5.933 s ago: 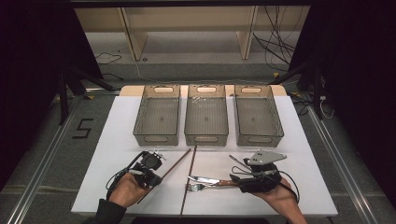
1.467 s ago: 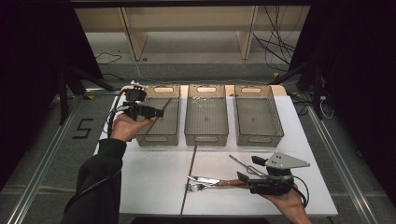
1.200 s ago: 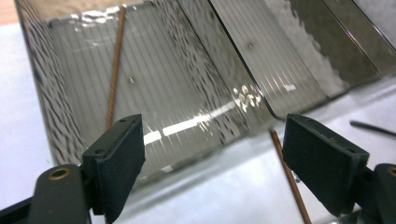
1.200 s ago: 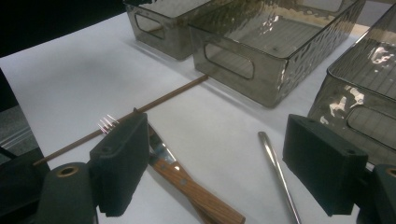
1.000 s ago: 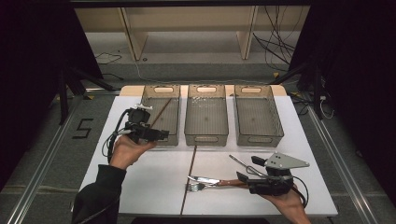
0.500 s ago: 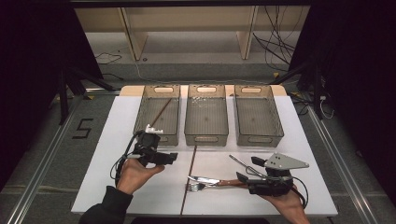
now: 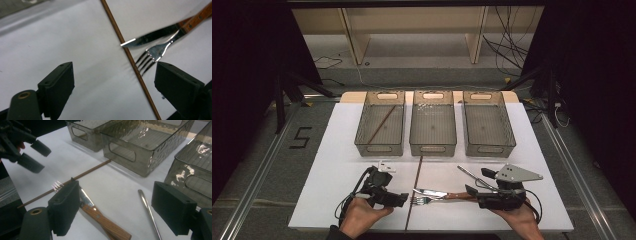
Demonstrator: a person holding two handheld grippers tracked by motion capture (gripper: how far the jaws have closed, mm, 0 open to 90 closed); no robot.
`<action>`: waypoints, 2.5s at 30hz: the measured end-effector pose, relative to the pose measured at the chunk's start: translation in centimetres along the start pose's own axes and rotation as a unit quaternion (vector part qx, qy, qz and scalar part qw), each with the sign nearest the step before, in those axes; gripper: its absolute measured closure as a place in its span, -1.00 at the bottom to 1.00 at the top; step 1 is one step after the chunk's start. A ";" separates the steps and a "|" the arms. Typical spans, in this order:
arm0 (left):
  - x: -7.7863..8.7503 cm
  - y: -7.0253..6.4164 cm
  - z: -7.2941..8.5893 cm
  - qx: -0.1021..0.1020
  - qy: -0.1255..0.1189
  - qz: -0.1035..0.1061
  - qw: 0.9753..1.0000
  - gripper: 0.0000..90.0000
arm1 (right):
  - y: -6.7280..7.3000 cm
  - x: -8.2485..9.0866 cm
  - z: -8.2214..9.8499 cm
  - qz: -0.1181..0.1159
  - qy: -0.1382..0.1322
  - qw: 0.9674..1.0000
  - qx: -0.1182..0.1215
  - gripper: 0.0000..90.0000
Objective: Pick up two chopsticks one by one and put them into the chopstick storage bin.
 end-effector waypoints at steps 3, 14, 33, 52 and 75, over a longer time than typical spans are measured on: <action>-0.4 -0.5 0.4 -0.007 0.013 -0.001 1.000 -0.65 | 0.0 0.0 0.0 0.000 0.002 1.000 0.000 -0.48; -0.7 -0.7 0.3 -0.006 0.020 0.001 1.000 -0.61 | 0.0 0.0 0.0 0.001 0.001 1.000 -0.001 -0.48; -3.6 1.1 -5.6 0.023 0.056 0.011 0.998 -0.21 | -0.1 -0.1 0.0 0.003 0.005 1.000 0.001 -0.48; -6.4 0.0 -7.5 0.010 0.080 0.004 0.997 0.10 | -0.3 0.1 0.0 0.004 0.002 1.000 0.001 -0.48; -7.3 -0.3 -7.5 -0.017 0.093 -0.035 0.995 0.55 | -0.3 0.1 0.1 0.005 0.003 1.000 0.000 -0.47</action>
Point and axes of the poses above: each handheld gripper's, and its own axes: x roughly backward along the jaws, z roughly out of its underside, y roughly to its left, the point moved 2 cm from there along -x, roughly forward along the jaws, and after that the axes turned 4 degrees about y, right-handed, at the moved point
